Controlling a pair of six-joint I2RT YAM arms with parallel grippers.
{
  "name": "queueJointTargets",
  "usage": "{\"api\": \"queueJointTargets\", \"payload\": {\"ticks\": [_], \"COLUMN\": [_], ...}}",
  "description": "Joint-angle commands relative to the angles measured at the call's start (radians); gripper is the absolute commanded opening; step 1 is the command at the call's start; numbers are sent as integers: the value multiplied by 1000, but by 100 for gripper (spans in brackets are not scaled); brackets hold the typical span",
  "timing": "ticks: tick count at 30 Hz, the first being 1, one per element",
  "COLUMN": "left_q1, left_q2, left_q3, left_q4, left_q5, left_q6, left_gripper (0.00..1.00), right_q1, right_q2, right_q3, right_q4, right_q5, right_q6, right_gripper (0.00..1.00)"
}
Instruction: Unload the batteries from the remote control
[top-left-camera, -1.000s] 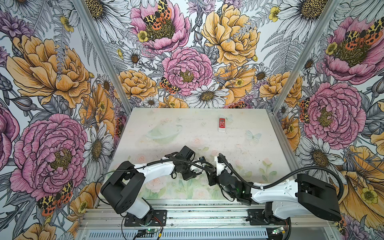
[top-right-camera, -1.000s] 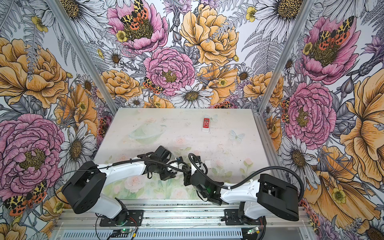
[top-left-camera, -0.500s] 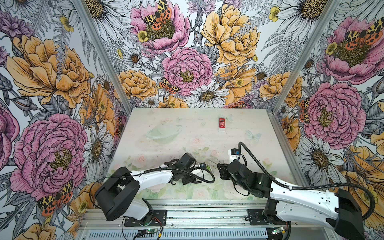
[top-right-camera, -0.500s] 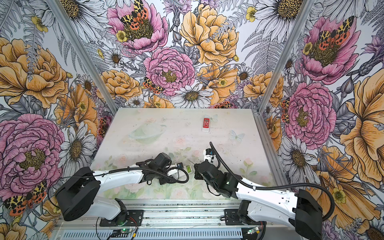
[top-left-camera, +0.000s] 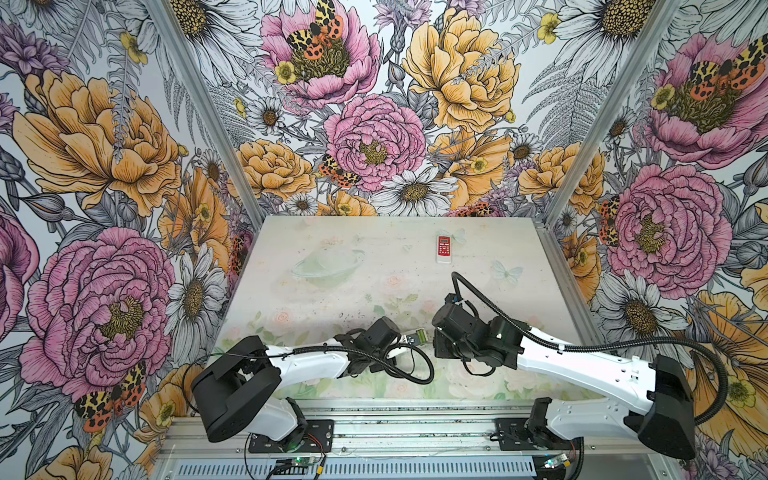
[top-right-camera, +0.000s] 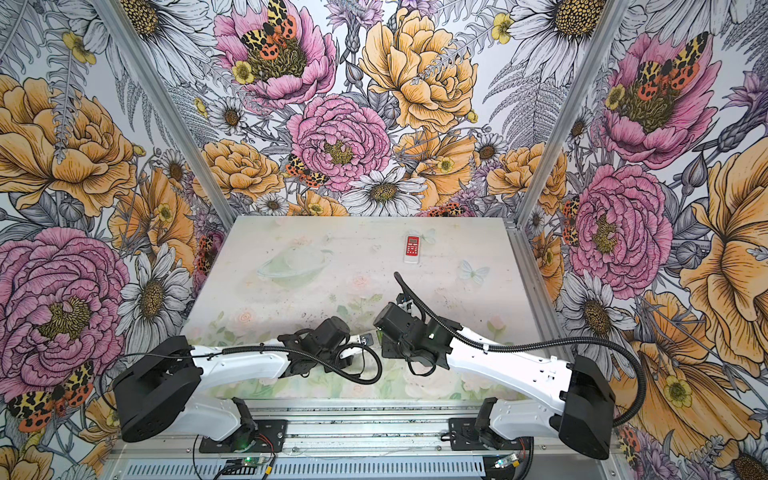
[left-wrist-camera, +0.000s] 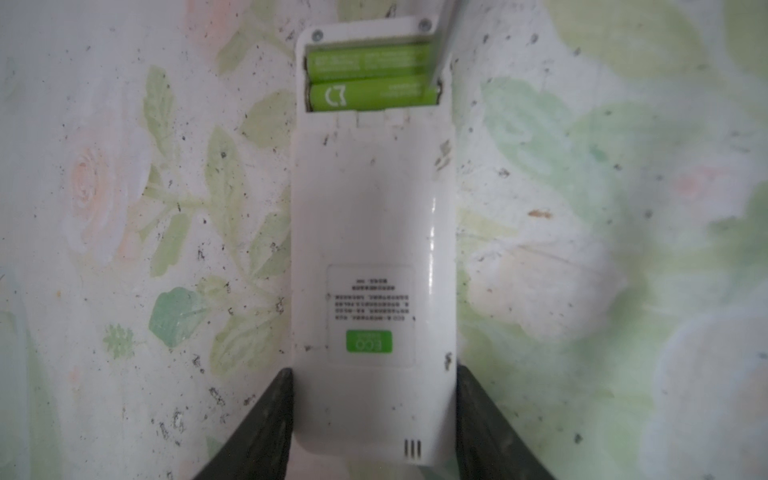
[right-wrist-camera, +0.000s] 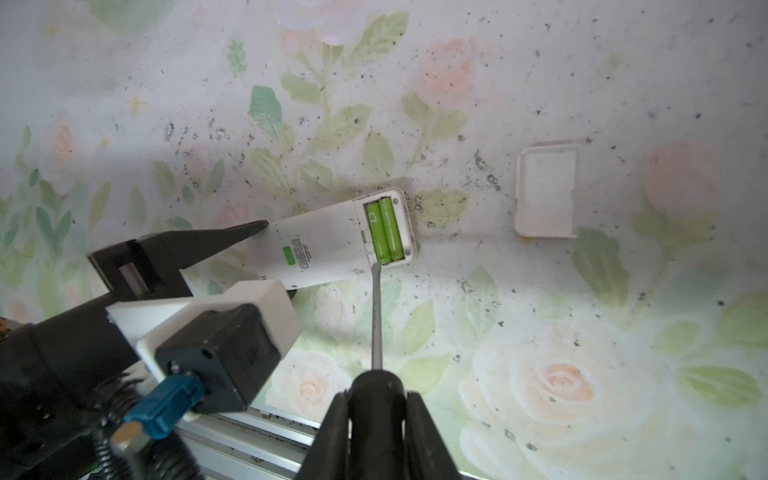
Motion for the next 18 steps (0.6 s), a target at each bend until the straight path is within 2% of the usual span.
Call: {"api": "queueJointTargets", "payload": {"ticks": [1,18], "left_q1": [-10,-9], "left_q2": [30,32], "left_q3": [-15,-17], "left_q4": [8,4], "left_q5": [-10,2], "left_q6": [15,16], "left_gripper": [0,0], "right_q1": [-8,-26], "right_q2": [8,102], "right_q3": [58,117], "right_q4": [-83,-67], "right_q5": [40,-19], "right_q6": [-7,-53], "right_gripper": [0,0]}}
